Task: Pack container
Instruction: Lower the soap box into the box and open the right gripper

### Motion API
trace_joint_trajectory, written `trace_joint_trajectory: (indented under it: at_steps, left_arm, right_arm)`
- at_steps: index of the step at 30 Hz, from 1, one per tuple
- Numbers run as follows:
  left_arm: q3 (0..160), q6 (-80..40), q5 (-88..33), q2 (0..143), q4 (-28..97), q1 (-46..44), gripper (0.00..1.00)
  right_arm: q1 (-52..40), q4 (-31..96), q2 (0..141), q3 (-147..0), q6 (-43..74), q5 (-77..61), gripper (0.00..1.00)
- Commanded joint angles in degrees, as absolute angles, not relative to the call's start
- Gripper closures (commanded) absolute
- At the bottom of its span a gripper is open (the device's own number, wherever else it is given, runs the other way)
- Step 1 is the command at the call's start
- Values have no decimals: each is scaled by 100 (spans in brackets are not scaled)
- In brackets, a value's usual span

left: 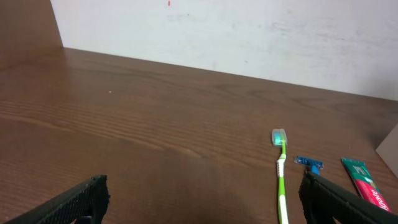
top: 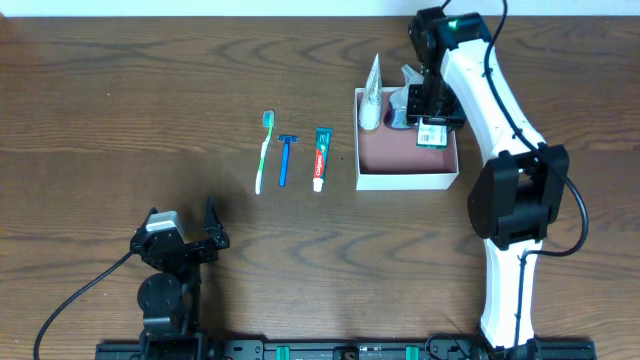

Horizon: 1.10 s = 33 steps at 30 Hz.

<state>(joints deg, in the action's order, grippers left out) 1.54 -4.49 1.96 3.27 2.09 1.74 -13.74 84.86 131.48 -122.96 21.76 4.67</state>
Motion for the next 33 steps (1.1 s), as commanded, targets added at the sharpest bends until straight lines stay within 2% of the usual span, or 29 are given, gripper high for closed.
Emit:
trace_joint_trajectory:
  at_steps: [1, 21, 27, 33]
  left_arm:
    - [23, -454, 346, 325, 399, 196, 2]
    - [23, -454, 346, 325, 401, 196, 2]
    - [23, -454, 346, 325, 401, 196, 2]
    - [23, -454, 346, 325, 401, 196, 2]
  right_arm:
    - [-1437, 8346, 13074, -12110, 1791, 211, 45]
    - [-1369, 8311, 13074, -11915, 1664, 213, 41]
    - [-1251, 8475, 13074, -12040, 1664, 349, 32]
    - [-976, 9196, 13072, -12960, 1660, 388, 29]
